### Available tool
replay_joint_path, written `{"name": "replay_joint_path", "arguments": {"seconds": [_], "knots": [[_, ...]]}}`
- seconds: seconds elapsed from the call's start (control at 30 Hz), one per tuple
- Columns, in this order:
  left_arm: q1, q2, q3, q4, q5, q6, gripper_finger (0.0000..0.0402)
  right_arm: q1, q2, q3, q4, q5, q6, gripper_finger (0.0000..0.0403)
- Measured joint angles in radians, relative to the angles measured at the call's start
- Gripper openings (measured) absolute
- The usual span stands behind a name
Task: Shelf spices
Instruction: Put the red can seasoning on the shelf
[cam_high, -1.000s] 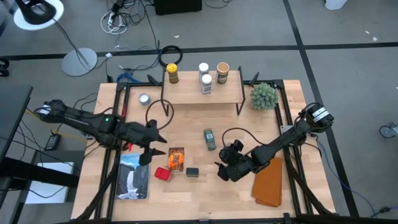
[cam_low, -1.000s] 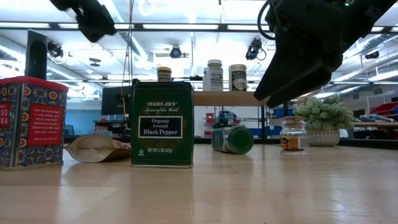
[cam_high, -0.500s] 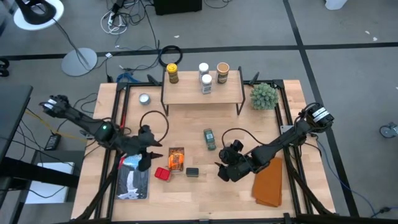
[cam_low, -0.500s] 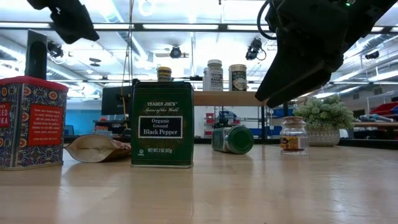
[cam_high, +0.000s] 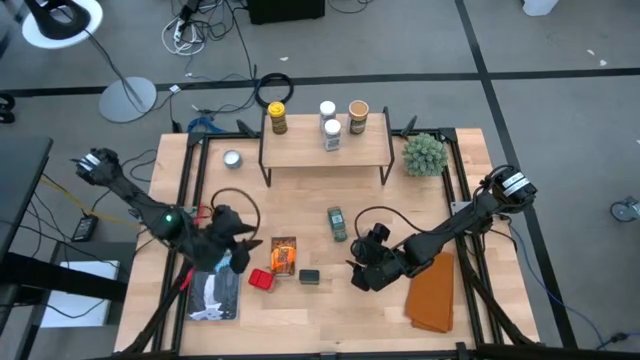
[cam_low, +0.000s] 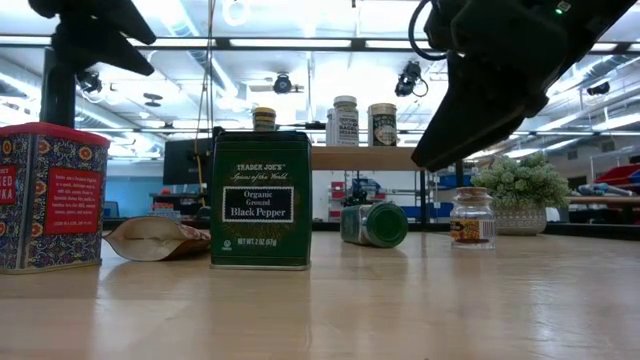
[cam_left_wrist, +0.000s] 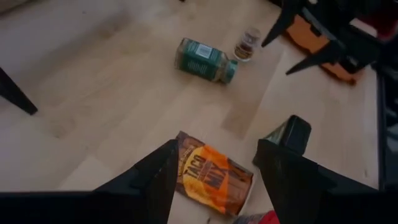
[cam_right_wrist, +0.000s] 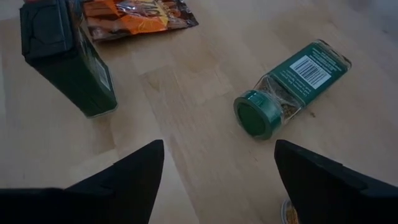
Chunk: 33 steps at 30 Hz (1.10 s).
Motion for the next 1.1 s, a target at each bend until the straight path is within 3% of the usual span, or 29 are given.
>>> {"name": "replay_joint_path", "arguments": {"seconds": [0.27, 0.5, 0.8, 1.1], "knots": [[-0.157, 0.212, 0.000, 0.085, -0.089, -0.263, 0.0222, 0.026, 0.000, 0.000, 0.000, -0.051, 0.002, 0.0295], [-0.329, 0.431, 0.027, 0.346, -0.238, -0.378, 0.0207, 0.039, 0.000, 0.000, 0.000, -0.052, -0.005, 0.0293], [-0.453, 0.754, 0.291, 0.403, -0.458, -0.381, 0.0147, 0.042, 0.000, 0.000, 0.000, -0.103, -0.040, 0.0287], [-0.458, 1.032, 0.568, 0.184, -0.483, -0.585, 0.0044, 0.042, 0.000, 0.000, 0.000, -0.125, -0.058, 0.0284]]}}
